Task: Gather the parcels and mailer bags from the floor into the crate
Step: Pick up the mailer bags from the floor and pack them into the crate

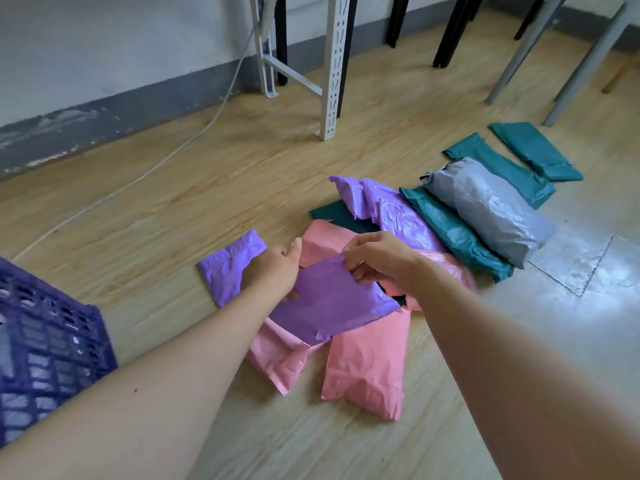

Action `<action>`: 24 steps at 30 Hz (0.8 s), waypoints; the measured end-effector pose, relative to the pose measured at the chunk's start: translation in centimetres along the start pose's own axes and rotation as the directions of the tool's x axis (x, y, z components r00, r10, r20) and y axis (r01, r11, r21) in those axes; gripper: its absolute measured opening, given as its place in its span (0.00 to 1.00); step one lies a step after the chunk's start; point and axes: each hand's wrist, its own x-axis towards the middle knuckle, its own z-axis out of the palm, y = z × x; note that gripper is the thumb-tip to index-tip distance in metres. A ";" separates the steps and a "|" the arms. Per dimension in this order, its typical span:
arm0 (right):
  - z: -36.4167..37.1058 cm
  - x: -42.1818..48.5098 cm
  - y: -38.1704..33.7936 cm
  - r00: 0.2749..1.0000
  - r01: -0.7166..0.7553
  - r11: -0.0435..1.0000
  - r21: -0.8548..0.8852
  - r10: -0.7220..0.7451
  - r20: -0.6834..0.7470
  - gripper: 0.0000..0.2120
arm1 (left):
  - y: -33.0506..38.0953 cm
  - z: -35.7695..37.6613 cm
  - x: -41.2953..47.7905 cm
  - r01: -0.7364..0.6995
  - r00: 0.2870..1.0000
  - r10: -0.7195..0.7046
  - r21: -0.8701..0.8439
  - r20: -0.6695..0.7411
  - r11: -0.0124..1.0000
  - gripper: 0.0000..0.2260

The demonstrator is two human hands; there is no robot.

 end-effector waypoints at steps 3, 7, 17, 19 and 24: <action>1.8 -3.4 -2.8 0.999 0.046 0.998 -0.031 -0.046 0.010 0.13 | -0.3 -3.1 -2.7 0.024 1.000 -0.027 -0.157 -0.015 0.987 0.24; 4.2 -8.6 -7.1 0.996 0.077 0.995 -0.059 -0.074 0.050 0.13 | -1.2 -8.2 -7.1 0.017 0.998 -0.030 -0.245 -0.047 0.969 0.23; 11.9 -15.3 -11.5 0.982 0.126 0.990 -0.063 -0.133 -0.132 0.09 | -6.4 -17.2 -14.7 -0.149 0.941 0.030 -0.332 -0.338 0.931 0.14; 13.7 -15.7 -11.5 0.974 0.098 0.992 -0.075 -0.111 -0.196 0.09 | -7.7 -18.8 -15.9 -0.183 0.927 0.048 -0.334 -0.373 0.925 0.16; 18.0 -18.1 -11.6 0.981 0.085 0.989 -0.125 -0.104 -0.163 0.13 | -10.6 -23.0 -19.7 -0.249 0.880 0.070 -0.331 -0.470 0.910 0.17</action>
